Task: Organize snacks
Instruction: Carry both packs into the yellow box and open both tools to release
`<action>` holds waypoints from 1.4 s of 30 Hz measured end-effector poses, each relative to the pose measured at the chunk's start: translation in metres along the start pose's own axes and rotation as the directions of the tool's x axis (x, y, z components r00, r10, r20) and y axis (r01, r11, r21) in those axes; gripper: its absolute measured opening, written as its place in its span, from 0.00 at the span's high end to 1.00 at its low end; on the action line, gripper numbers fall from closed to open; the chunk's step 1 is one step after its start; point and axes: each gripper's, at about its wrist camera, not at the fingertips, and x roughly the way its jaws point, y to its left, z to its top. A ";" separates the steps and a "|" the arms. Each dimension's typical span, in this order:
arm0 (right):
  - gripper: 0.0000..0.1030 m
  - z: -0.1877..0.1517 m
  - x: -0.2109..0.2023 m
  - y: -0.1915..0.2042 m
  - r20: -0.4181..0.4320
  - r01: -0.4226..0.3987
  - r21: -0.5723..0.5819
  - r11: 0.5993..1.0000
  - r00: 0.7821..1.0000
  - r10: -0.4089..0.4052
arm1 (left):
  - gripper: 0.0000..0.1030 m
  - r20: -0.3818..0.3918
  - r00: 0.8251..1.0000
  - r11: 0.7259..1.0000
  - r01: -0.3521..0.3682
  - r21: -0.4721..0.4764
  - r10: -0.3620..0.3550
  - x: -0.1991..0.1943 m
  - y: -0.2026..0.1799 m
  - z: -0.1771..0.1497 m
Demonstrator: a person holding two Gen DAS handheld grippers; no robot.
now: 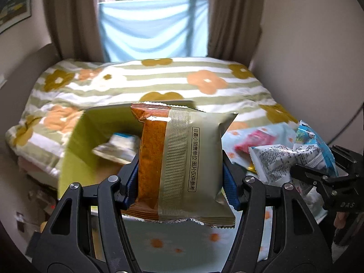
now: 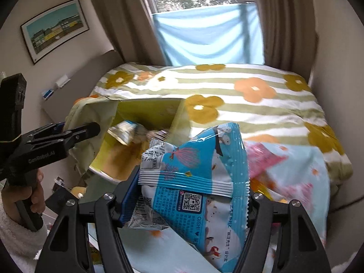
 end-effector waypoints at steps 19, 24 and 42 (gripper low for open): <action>0.37 0.043 0.135 0.093 -0.085 0.012 0.054 0.998 0.996 -0.007 | 0.44 -0.174 0.985 1.000 0.005 -0.025 -0.010 0.108 0.157 -0.016; 0.36 0.040 0.149 0.086 -0.118 0.032 0.112 0.993 0.993 -0.018 | 0.27 -0.161 0.987 0.999 0.011 0.034 -0.005 0.112 0.150 -0.028; 0.26 0.025 0.162 0.097 -0.170 0.006 0.111 0.994 0.985 0.013 | 0.00 -0.136 0.990 0.998 -0.041 -0.051 0.033 0.074 0.159 -0.045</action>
